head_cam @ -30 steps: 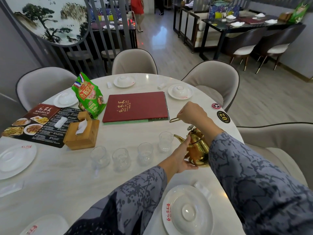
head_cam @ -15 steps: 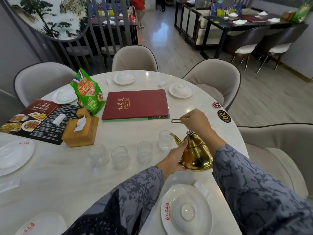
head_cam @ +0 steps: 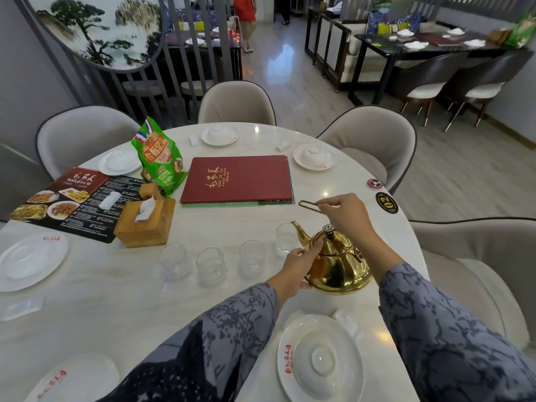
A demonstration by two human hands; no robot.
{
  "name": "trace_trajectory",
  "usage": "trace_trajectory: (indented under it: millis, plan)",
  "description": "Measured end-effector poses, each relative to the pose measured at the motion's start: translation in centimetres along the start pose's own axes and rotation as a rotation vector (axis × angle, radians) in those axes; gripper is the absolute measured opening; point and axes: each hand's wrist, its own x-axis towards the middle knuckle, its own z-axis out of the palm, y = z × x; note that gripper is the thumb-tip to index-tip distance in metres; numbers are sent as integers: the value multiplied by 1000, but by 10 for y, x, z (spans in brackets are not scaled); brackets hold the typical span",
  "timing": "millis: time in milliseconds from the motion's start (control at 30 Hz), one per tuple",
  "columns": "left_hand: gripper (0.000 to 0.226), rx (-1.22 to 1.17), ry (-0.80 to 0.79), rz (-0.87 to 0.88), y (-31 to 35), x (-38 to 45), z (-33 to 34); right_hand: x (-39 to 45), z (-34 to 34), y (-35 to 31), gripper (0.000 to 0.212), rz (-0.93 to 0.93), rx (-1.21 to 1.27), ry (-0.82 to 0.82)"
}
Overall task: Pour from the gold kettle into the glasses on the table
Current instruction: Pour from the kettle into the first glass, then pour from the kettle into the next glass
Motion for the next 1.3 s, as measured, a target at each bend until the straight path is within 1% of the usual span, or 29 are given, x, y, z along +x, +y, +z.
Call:
trace_trajectory:
  millis: [133, 400, 600, 767, 900, 1133, 1200, 1300]
  plan:
    - [78, 9, 29, 10, -1, -6, -6, -7, -1, -9, 25, -47, 0, -14]
    - [71, -46, 58, -22, -16, -20, -26, -22, 15, -32, 29, -123, -94, -114]
    - [80, -127, 50, -54, -32, -27, -41, -31, 39, -39, 28, -129, -133, -196]
    - [76, -209, 28, -76, -36, -36, -47, -33, 50, -52, 29, -164, -188, -255]
    - [67, -280, -8, -99, -32, -45, -47, -26, 58, -57, 29, -152, -223, -284]
    - [73, -324, -46, -112, -26, -55, -44, -12, 62, -67, 29, -91, -264, -319]
    - [69, -335, -59, -110, -24, -59, -43, -13, 61, -72, 25, -82, -306, -325]
    - [56, -340, -73, -111, -21, -63, -43, -13, 58, -78, 21, -101, -349, -341]
